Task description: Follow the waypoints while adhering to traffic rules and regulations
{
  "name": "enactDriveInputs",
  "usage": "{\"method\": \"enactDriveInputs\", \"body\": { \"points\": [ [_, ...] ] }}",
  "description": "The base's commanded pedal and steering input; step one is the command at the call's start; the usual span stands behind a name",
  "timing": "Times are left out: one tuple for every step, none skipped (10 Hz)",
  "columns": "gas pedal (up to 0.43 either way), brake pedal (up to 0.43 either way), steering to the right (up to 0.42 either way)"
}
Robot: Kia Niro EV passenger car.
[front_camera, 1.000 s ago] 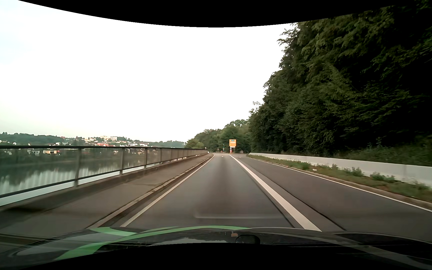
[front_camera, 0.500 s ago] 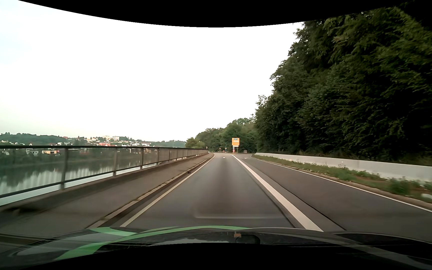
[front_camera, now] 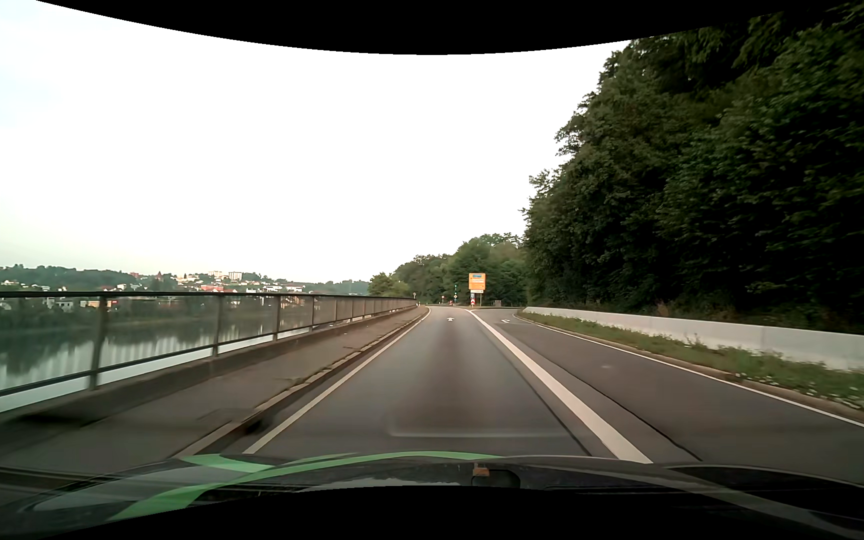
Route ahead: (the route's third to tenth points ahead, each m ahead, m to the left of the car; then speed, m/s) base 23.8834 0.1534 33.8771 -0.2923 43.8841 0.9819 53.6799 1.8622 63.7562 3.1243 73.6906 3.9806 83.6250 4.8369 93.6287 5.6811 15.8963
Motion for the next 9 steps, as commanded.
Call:
{"method": "enactDriveInputs", "body": {
  "points": [
    [0.138,0.000,-0.005],
    [0.138,0.000,-0.005],
    [0.138,0.000,-0.006],
    [0.138,0.000,-0.006],
    [0.169,0.000,-0.006],
    [0.177,0.000,-0.005],
    [0.177,0.000,-0.006],
    [0.177,0.000,-0.005],
    [0.177,0.000,-0.006]
  ]
}}
